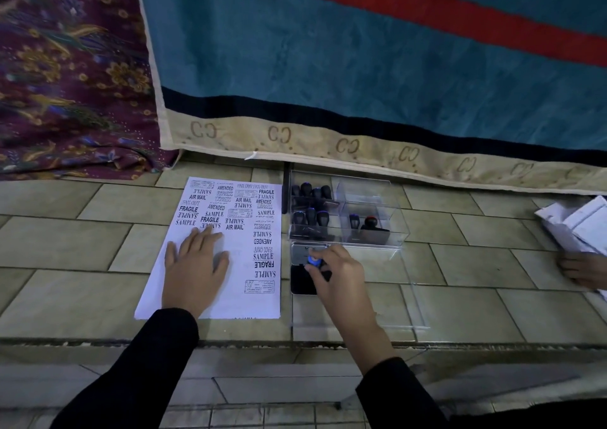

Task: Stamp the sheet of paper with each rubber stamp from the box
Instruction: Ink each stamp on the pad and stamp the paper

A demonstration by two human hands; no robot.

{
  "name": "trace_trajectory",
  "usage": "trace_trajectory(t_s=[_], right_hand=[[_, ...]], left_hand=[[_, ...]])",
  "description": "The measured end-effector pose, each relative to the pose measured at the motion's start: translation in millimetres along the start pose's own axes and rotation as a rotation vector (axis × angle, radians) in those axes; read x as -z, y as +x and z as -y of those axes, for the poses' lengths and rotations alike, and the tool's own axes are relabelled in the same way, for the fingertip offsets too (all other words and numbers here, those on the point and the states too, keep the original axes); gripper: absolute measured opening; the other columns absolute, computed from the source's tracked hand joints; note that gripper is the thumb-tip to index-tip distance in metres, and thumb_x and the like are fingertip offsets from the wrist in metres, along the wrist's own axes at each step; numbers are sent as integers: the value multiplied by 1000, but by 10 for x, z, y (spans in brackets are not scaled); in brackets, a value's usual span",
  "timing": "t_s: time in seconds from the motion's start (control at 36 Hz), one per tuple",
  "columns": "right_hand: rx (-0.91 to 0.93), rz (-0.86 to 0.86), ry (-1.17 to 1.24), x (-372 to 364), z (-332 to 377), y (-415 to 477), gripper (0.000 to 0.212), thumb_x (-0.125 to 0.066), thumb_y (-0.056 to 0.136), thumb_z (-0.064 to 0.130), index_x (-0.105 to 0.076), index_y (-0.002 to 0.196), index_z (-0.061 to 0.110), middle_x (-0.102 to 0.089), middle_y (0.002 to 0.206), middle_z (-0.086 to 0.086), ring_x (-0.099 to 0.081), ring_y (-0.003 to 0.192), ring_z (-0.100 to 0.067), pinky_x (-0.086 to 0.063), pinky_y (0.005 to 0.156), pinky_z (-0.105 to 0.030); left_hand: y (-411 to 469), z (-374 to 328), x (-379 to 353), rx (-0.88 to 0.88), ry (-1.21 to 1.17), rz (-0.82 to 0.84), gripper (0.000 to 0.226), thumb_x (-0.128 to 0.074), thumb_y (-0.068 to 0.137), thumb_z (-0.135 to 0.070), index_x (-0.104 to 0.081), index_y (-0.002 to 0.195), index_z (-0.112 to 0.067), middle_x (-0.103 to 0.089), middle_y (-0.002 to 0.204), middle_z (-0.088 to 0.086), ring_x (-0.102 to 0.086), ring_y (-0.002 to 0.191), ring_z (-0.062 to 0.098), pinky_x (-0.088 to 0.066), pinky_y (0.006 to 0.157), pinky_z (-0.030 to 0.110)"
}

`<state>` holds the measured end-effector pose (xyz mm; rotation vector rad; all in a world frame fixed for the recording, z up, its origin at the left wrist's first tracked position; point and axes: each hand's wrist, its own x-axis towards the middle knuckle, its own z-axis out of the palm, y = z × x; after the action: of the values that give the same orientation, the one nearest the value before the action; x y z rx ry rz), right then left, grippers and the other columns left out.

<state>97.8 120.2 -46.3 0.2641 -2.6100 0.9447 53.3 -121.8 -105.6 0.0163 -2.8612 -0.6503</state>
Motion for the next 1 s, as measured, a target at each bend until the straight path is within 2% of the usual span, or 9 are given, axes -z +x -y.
trace_trajectory(t_s=[0.17,0.28,0.5,0.58,0.67,0.83,1.0], right_hand=[[-14,29,-10,31,5,-40,16,-71,80,6,-69,95,6,-64,96,-4,-65,77,-14,-57,74,-24],[-55,31,-39,31,-1,97,15,-70,82,9,-68,96,6,-63,95,-5,-62,72,-16,-57,71,-29],[-24,40,-14,41,36,-48,14,-70,81,7,-66,95,8,-63,98,-1,-64,82,-12,-57,77,-28],[12,29,10,-2,131,-78,15,-70,82,8,-66,96,9,-62,96,-2,-63,81,-13,-57,76,-31],[45,47,89,-105,292,-136,13,-71,82,10,-65,93,9,-61,93,-1,-61,79,-9,-57,74,-27],[-2,127,131,-292,427,-174,21,-68,85,16,-66,105,9,-60,100,-3,-64,82,-13,-55,78,-26],[12,149,123,-344,463,-186,21,-66,86,17,-65,106,11,-59,102,-2,-64,86,-12,-56,80,-26]], left_hand=[[-2,-6,7,3,-12,6,41,-43,96,-33,-44,135,-22,-32,153,-5,-19,144,14,-3,117,48],[-6,-11,8,4,-13,6,41,-42,96,-33,-44,136,-23,-32,153,-5,-18,144,14,-3,117,47],[2,-6,4,10,-15,-10,40,-45,94,-33,-46,133,-23,-35,151,-5,-22,143,14,-5,117,47],[7,-4,1,11,-13,-9,40,-46,94,-34,-46,133,-23,-35,151,-4,-22,143,14,-5,117,47],[4,-1,2,9,-13,-8,41,-45,95,-35,-46,134,-24,-35,151,-5,-21,143,14,-5,117,47],[6,5,4,6,-10,-7,41,-44,95,-36,-45,135,-25,-33,152,-5,-20,143,13,-4,117,46],[4,-4,6,9,-24,-16,40,-44,95,-34,-46,134,-24,-34,151,-5,-20,143,13,-3,117,45]])
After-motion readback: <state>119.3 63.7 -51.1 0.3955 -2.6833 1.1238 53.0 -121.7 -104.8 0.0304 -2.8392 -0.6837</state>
